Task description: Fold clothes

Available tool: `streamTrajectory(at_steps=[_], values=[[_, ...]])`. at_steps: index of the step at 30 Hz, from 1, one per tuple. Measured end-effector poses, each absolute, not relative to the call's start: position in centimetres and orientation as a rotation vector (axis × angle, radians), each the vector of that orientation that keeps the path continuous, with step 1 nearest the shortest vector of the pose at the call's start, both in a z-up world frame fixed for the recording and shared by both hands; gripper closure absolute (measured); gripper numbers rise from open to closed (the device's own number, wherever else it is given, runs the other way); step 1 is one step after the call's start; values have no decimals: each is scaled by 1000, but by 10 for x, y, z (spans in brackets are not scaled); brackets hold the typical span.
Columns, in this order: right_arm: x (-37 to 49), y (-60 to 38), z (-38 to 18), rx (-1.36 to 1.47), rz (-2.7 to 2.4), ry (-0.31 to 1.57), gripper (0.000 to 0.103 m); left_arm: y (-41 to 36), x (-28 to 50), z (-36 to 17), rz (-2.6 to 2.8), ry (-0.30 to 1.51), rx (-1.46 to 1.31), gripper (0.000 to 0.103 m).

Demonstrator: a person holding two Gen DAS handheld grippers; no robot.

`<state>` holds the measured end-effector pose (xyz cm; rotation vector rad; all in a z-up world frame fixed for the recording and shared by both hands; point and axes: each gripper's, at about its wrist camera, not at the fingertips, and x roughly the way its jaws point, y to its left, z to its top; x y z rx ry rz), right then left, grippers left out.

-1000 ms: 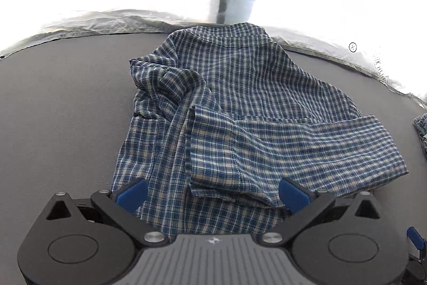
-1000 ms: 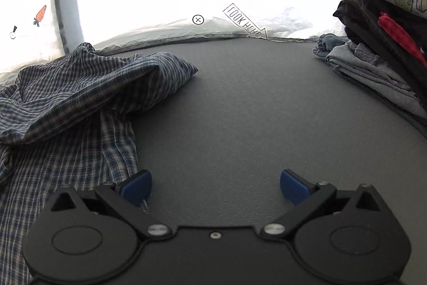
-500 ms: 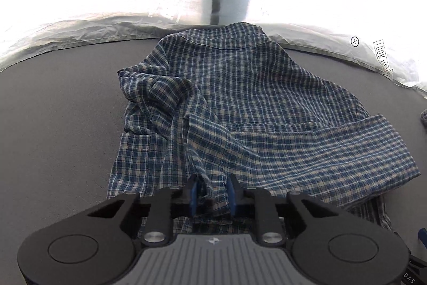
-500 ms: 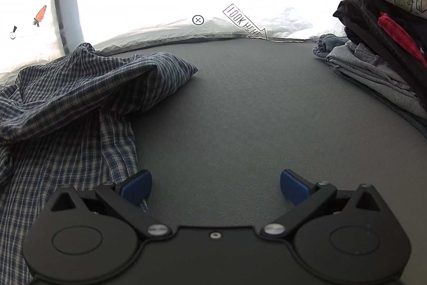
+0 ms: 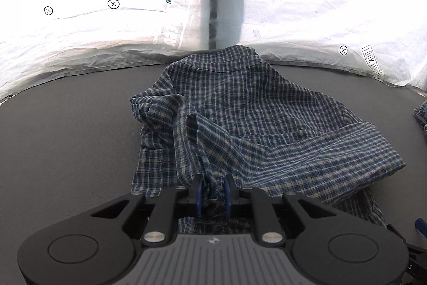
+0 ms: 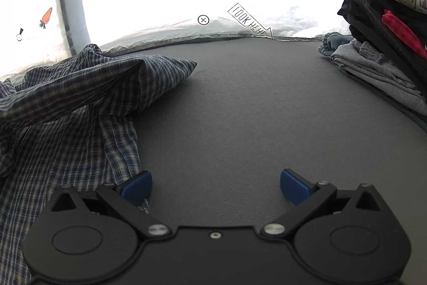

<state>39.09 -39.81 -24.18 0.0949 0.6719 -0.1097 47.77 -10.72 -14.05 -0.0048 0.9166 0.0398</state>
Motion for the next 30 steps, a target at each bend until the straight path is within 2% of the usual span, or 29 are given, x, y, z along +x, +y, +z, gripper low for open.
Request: streamTrajectory(at_steps=[14,23,30], values=[[393,-393,-242,64,-122,676,0,-135,474,-147,45,836,155,80],[392,-392,-242,63,-123,676,0,-159,465,-157,93,779,395,70],[392,-392,-243,62,-123,676,0,-159,469,-160,74,786,395,67]])
